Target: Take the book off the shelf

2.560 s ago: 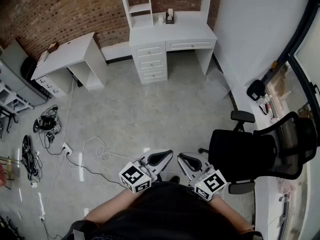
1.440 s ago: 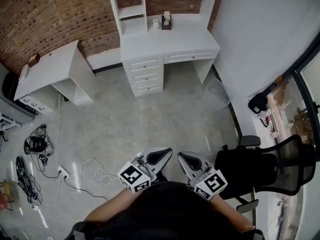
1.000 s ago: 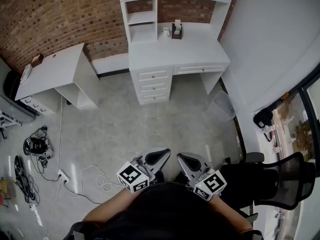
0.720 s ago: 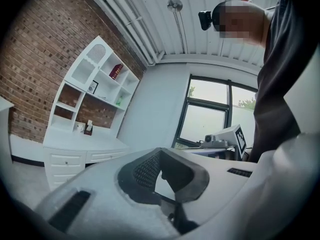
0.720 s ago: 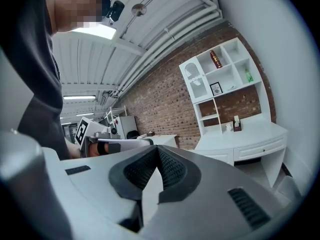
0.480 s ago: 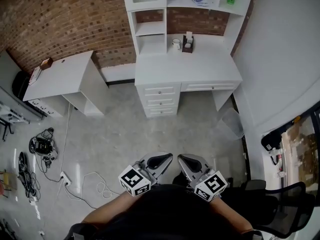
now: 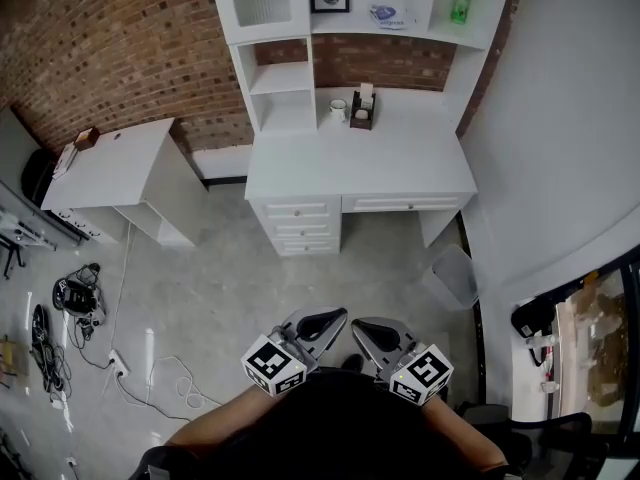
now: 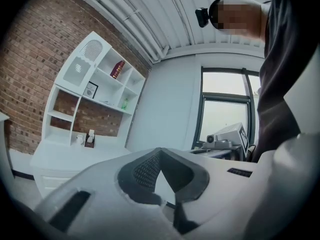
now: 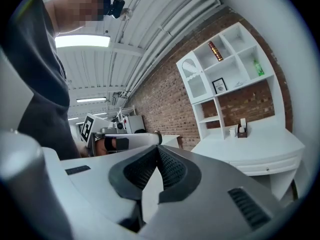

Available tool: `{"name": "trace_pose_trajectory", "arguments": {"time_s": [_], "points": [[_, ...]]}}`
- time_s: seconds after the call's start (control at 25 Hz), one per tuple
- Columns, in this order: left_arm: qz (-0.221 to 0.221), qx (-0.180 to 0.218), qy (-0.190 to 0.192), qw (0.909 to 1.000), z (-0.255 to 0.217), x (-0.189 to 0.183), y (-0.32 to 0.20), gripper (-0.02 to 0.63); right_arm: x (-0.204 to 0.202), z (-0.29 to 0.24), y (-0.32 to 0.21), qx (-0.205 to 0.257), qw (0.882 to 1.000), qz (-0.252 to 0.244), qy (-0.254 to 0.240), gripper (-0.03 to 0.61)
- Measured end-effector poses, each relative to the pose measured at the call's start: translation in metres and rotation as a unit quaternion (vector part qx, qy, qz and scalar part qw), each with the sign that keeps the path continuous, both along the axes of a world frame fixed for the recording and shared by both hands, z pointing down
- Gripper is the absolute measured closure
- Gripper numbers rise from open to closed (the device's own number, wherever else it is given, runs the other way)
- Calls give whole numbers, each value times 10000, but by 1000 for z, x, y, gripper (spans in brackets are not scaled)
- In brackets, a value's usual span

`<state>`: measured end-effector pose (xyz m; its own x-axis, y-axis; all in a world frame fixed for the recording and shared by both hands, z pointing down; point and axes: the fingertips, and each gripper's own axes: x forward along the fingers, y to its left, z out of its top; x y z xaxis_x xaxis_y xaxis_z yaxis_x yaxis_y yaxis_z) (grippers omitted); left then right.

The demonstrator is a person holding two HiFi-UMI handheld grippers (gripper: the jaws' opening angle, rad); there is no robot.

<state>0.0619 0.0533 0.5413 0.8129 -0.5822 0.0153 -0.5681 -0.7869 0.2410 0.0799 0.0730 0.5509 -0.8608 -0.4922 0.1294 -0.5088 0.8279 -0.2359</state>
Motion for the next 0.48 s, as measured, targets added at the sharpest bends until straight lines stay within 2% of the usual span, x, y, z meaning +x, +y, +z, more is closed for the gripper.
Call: {"name": "trace_pose_trajectory", "arguments": {"time_s": [0.28,0.48], "points": [[-47,-192,-50,9998,10,19,-49,606,22,14,-46,-256,9996,0,-101,563],[90,-229,26,9997,18,23,-92,606,28,19,-89,-318,9992,225,-68,563]]}}
